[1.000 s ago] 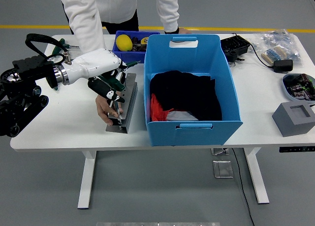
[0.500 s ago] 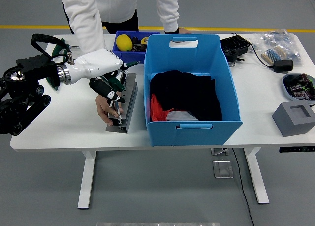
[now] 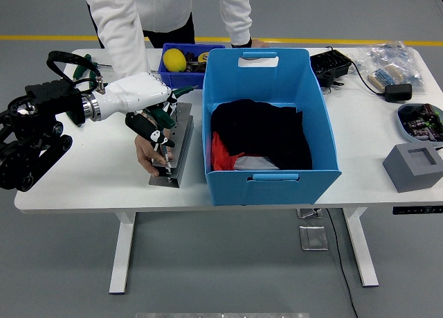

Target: Lift tool from toolbox,place it in box,lift tool from toolbox,place it in box

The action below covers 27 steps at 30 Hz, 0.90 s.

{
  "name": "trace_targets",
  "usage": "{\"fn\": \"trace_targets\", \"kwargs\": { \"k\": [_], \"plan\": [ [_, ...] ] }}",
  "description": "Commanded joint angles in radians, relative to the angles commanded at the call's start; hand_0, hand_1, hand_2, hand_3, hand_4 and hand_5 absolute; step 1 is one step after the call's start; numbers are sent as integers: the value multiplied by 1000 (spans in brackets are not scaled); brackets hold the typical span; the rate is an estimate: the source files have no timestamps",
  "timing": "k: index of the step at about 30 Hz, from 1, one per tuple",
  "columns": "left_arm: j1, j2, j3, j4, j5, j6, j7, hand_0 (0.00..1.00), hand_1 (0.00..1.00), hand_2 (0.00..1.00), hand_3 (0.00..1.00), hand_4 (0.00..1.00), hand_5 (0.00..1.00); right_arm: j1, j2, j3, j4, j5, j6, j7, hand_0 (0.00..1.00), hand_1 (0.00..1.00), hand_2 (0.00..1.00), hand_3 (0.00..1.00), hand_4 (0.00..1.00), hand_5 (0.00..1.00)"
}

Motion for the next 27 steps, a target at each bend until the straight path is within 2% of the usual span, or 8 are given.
{"fn": "trace_targets", "kwargs": {
  "k": [22,27],
  "plan": [
    [-9,-8,10,21,-11,13,-1,267,81,108,172,998,682,7,0,8,0,-1,-1,-1,682,668,738,595,851,688],
    [-14,-12,11,25,10,24,3,256,72,97,158,998,697,8,-1,8,0,-2,-1,-1,682,668,738,593,851,688]
  ]
}}
